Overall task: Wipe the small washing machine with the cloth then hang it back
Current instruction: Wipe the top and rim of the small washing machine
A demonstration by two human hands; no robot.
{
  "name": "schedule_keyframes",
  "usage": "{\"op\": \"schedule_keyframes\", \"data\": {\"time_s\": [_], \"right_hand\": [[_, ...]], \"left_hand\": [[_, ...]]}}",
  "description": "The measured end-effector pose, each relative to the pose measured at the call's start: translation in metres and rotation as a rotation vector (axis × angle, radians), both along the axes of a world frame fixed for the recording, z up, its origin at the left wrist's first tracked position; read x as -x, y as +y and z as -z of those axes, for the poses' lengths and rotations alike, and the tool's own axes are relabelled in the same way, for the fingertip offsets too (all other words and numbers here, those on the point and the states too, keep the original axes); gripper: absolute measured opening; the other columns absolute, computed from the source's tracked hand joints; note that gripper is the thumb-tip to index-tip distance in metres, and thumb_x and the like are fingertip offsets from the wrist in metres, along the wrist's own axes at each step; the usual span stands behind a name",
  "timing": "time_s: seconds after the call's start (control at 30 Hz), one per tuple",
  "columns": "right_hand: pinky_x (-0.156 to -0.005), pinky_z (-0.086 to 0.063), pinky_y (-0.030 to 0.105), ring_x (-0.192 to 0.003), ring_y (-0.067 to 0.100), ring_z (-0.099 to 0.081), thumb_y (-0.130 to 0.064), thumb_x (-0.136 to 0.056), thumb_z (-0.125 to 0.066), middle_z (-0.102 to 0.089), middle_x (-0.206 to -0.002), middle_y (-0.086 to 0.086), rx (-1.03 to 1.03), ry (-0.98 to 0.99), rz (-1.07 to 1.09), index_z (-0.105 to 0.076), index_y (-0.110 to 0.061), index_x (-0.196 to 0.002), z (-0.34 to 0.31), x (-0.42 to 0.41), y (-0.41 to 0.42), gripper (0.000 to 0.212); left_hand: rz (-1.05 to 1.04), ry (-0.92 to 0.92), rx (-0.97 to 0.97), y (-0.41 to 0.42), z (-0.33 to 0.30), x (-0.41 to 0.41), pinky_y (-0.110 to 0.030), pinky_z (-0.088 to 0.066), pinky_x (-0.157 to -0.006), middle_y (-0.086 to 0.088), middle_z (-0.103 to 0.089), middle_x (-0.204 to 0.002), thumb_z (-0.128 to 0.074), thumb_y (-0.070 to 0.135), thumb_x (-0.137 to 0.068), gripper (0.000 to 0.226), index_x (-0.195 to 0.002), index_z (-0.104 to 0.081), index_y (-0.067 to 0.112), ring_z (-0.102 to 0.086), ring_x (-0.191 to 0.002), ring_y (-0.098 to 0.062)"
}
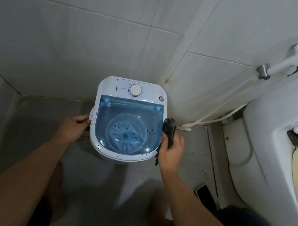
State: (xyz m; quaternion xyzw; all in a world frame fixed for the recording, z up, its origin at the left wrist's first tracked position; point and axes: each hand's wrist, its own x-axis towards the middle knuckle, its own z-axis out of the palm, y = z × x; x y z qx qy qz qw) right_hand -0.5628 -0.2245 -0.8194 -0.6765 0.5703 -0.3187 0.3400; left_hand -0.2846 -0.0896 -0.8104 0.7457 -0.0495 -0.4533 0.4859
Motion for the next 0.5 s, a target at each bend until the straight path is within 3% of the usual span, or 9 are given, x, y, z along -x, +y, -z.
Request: {"op": "schedule_keyframes", "data": {"time_s": [0.1,0.23,0.37,0.5], "right_hand": [[-0.099,-0.054,0.038,-0.107,0.023,-0.062,-0.027,-0.095,-0.063,-0.056,-0.118,0.003,0.009,0.01,0.01,-0.067,-0.008,-0.125,0.008,0.012,0.042,0.036],[-0.097,-0.05,0.023,-0.104,0.012,-0.061,-0.012,-0.092,-0.07,-0.056,-0.113,0.002,0.013,0.019,-0.198,-0.07,-0.01,-0.125,-0.004,0.027,0.054,0.033],[-0.087,-0.056,0.045,-0.088,0.016,-0.062,-0.016,-0.093,-0.072,-0.05,-0.098,-0.012,0.013,0.018,-0.119,-0.072,-0.011,-0.107,-0.019,0.039,0.029,0.015],[-0.092,-0.055,0.047,-0.096,0.017,-0.061,-0.01,-0.089,-0.074,-0.051,-0.105,-0.004,0.013,0.081,-0.085,-0.07,-0.011,-0.119,-0.004,0.036,0.047,0.031]], "left_hand": [[0.01,0.003,0.005,0.0,0.0,0.001,-0.031,-0.057,-0.071,-0.011,-0.071,-0.119,-0.059,0.016,-0.1,0.036,-0.135,-0.063,0.015,-0.069,-0.094,-0.016],[0.017,-0.007,0.009,-0.001,-0.005,0.006,-0.036,-0.057,-0.078,-0.011,-0.069,-0.12,-0.056,0.013,-0.101,0.036,-0.137,-0.062,0.014,-0.067,-0.102,-0.024],[-0.011,-0.046,-0.005,0.0,-0.005,0.01,-0.048,-0.058,-0.09,-0.016,-0.07,-0.123,-0.057,0.01,-0.101,0.038,-0.138,-0.061,0.01,-0.07,-0.104,-0.033],[-0.011,-0.041,-0.002,0.0,-0.008,0.01,-0.05,-0.057,-0.092,-0.014,-0.071,-0.118,-0.057,0.009,-0.1,0.037,-0.136,-0.062,0.01,-0.069,-0.101,-0.031]]}}
